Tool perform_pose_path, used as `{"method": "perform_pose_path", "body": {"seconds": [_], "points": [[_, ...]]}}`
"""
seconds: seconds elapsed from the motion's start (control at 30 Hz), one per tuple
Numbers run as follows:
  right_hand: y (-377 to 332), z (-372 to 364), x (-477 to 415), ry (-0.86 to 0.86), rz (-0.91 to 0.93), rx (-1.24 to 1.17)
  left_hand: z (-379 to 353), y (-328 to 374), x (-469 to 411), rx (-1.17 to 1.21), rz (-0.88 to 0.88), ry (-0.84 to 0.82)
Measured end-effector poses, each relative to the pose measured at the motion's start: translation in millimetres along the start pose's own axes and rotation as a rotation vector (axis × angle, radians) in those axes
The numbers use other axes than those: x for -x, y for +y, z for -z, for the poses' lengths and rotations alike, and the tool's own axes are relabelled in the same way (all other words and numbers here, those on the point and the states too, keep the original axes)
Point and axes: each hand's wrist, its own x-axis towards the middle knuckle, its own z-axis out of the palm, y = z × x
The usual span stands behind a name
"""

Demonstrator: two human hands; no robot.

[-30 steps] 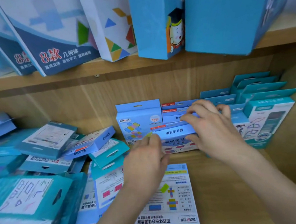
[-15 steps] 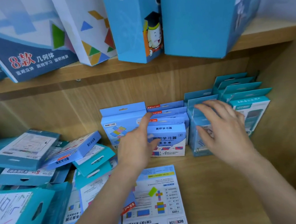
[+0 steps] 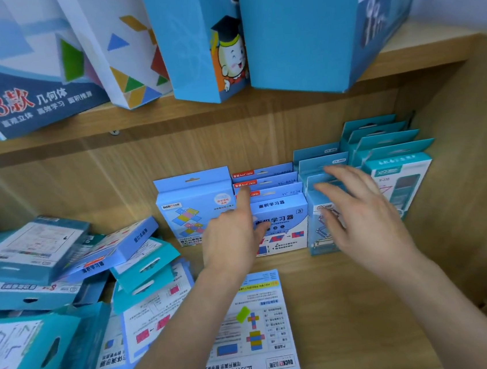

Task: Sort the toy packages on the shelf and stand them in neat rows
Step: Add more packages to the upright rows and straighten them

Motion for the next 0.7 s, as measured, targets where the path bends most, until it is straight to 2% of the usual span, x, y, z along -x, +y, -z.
{"method": "perform_pose_path", "body": {"seconds": [0.27,0.57,0.7], "points": [[-1.2,4.6,4.3,-0.067,-0.022,0.008,-0.9,1.4,-3.2,-0.032,-0.059,-0.038],[1.2,11.6,13.5,0.085,-0.011,-0.183,15.7,-3.3,3.6,0.075,0.006,-0.072],[-7.7,17.6,16.0,0.123,-0.078,-0.314,31.8,-9.3,12.8,0.151,0.054,0.008]]}}
